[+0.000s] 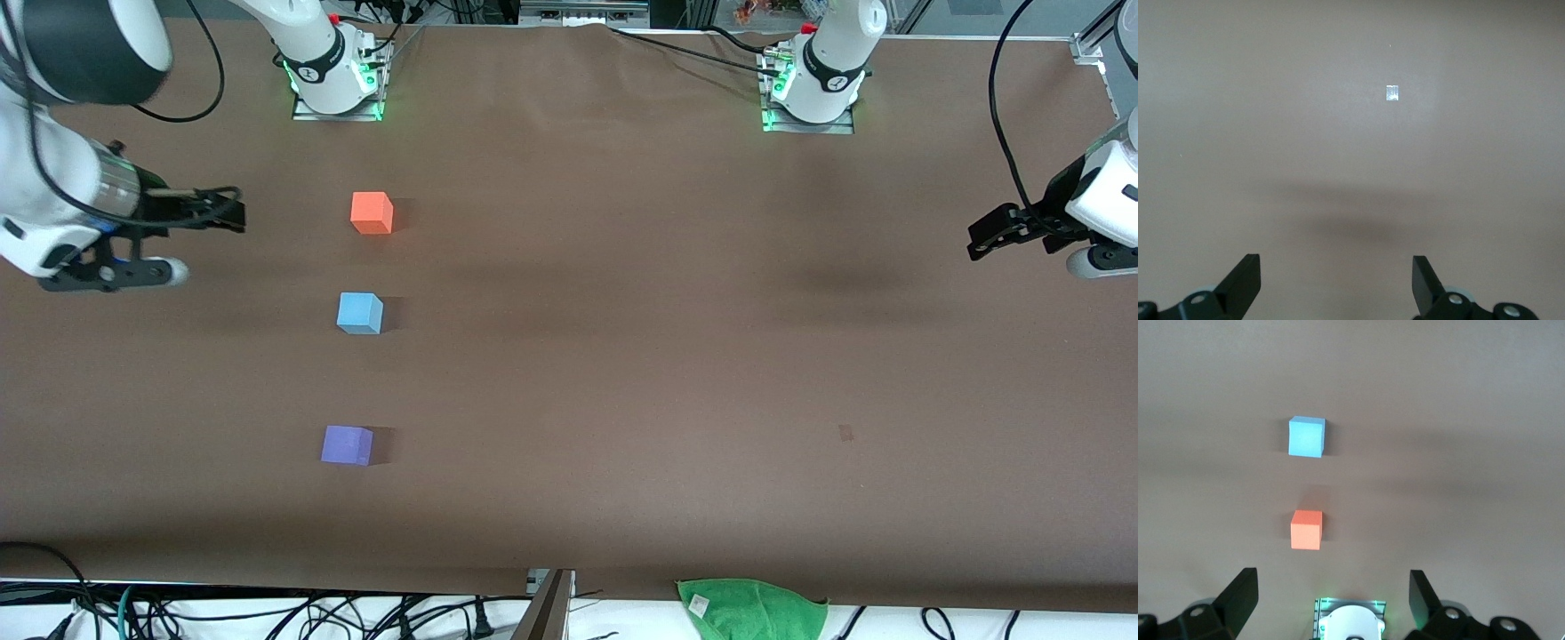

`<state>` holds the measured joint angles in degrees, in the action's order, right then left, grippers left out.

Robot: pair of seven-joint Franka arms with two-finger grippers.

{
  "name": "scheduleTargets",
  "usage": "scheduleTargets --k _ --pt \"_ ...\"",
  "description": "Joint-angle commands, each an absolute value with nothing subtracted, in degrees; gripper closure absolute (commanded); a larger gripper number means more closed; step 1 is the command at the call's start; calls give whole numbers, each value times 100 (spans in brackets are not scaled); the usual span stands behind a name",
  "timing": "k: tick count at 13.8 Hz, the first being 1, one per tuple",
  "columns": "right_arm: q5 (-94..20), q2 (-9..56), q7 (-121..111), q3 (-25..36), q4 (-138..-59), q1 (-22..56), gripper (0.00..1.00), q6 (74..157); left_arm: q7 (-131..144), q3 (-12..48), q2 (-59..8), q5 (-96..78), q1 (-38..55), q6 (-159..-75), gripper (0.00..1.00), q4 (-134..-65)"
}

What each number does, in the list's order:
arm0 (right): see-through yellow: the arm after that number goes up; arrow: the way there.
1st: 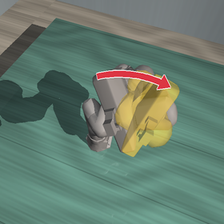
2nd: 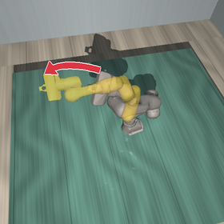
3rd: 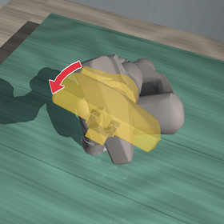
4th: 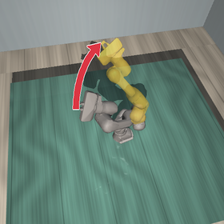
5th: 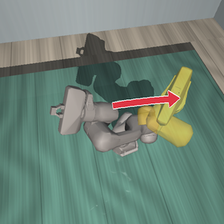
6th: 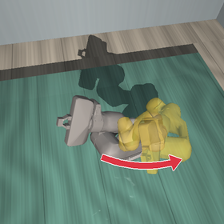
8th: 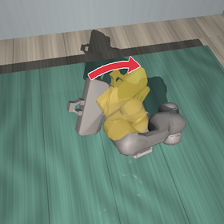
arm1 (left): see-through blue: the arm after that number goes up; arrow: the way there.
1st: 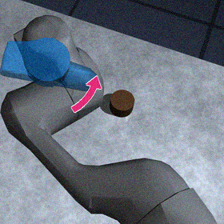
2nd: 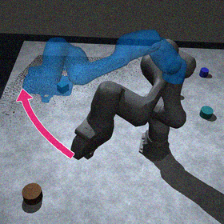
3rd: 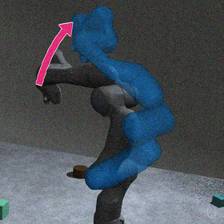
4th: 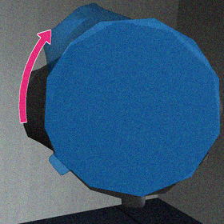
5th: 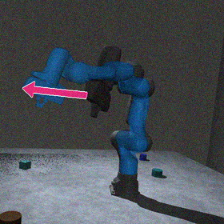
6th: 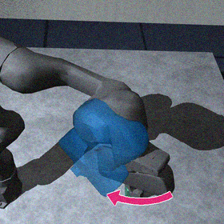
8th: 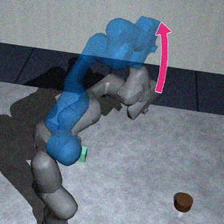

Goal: Place blue block between orange and purple blocks

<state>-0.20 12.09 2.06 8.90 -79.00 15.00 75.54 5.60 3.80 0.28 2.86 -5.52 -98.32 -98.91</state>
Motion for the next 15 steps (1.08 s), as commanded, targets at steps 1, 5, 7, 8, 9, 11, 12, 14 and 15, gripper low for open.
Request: scheduleTargets --k 1,5,7,8,9,11,12,14,15 --pt "-70 915 176 634 -7954 1267 0 7392 589 387 -44 396 -554 -9686 0 -9677" --pt "501 642 97 -176 -7946 774 0 7268 589 387 -44 396 -554 -9659 0 -9686" --pt "492 536 114 -185 -7928 756 0 7277 589 387 -35 396 -554 -9650 0 -9686" --pt "492 449 114 -193 -7902 721 0 7269 589 387 -44 396 -580 -9659 0 -9677" --pt "475 405 123 -193 -7901 695 0 7269 589 387 -44 396 -589 -9659 0 -9677" --pt "352 413 123 -185 -7919 624 0 7269 589 396 -44 396 -589 -9659 0 -9668" --pt "352 448 106 -167 -7919 624 0 7225 589 396 -35 396 -589 -9659 0 -9668" --pt "352 475 114 -123 -7910 615 0 7207 589 396 -44 396 -589 -9659 0 -9668" --pt "352 483 123 -132 -7910 607 0 7207 589 396 -44 396 -589 -9659 0 -9668"
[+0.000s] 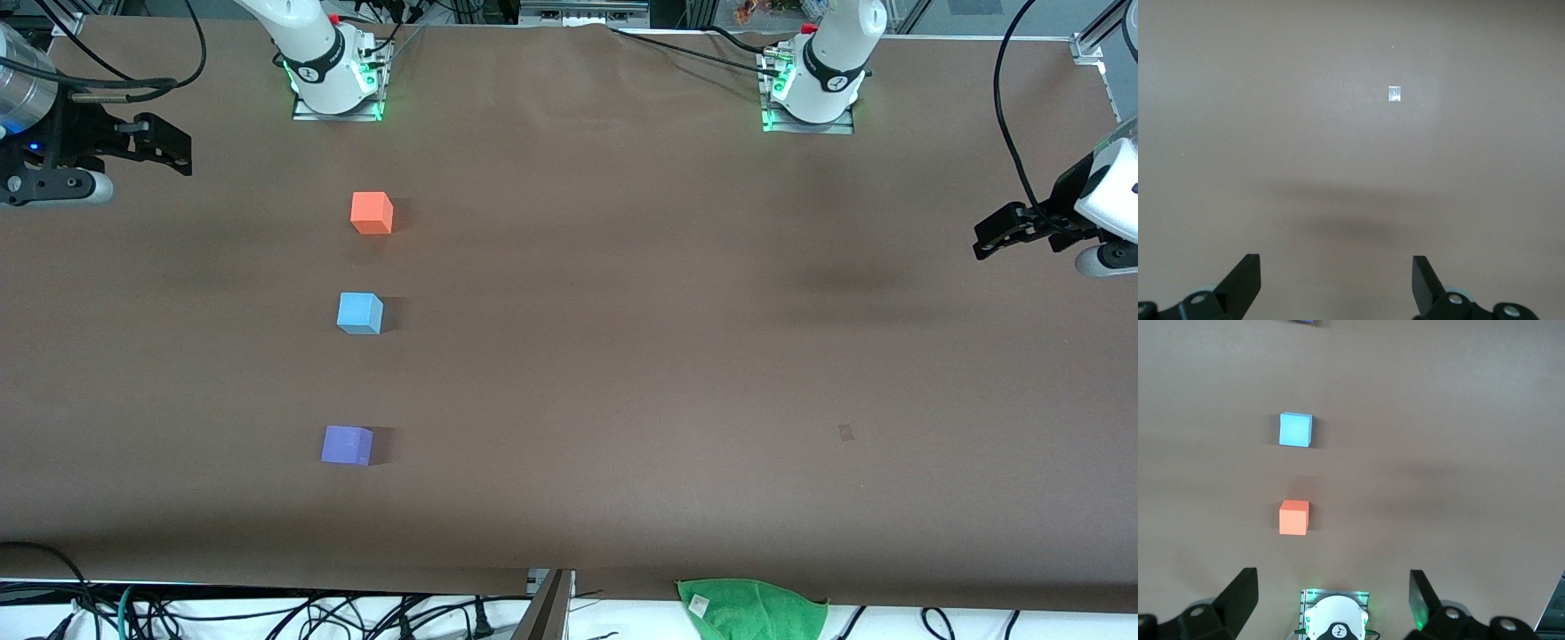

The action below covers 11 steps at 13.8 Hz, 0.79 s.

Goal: Place blue block between orange and purple blocks

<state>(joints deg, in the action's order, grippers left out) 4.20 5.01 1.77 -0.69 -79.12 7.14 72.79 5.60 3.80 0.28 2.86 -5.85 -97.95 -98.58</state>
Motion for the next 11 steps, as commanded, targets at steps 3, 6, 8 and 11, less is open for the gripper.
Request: scheduleTargets --k 3,6,8,11 --pt "343 518 114 -132 -7901 598 0 7233 598 404 -44 396 -580 -9659 0 -9677" --pt "352 536 114 -141 -7893 606 0 7251 598 404 -44 396 -580 -9650 0 -9677" --pt "334 536 123 -141 -7901 606 0 7260 598 404 -44 396 -580 -9650 0 -9677" --pt "308 536 123 -141 -7901 606 0 7260 598 404 -44 396 -589 -9642 0 -9677"
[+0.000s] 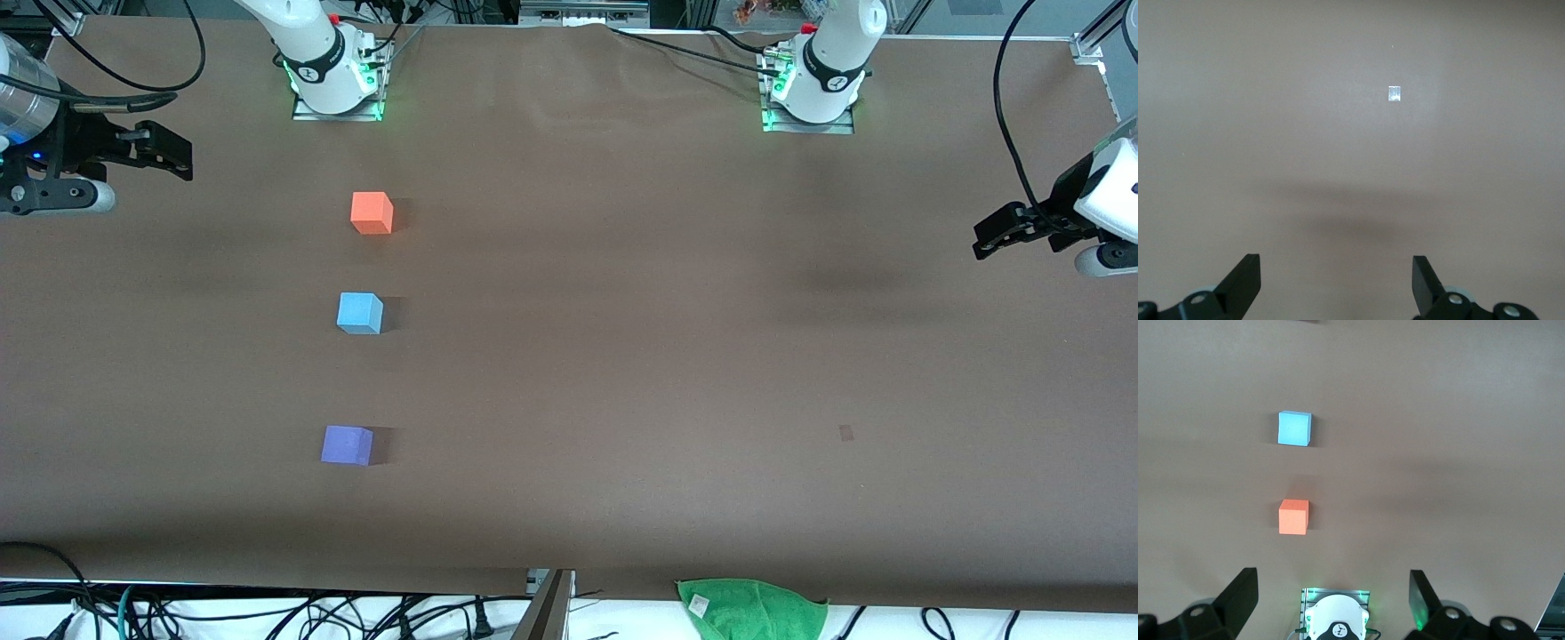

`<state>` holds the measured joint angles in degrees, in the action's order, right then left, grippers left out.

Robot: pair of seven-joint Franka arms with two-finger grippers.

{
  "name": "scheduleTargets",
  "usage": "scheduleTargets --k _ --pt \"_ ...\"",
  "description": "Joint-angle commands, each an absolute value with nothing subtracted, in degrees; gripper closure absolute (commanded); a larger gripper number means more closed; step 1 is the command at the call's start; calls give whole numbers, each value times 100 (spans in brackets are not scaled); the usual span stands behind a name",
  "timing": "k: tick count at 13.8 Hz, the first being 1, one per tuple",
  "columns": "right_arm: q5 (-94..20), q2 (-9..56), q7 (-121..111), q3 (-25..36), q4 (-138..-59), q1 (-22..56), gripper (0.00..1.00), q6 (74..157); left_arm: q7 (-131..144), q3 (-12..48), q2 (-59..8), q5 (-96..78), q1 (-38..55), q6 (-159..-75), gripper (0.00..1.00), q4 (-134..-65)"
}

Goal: Place blue block between orange and purple blocks

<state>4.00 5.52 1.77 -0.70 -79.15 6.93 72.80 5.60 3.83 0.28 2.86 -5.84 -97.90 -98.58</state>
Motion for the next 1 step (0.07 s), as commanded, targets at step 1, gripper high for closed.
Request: scheduleTargets --k 1 --pt "308 536 123 -141 -7901 606 0 7260 598 413 -44 396 -580 -9642 0 -9677"
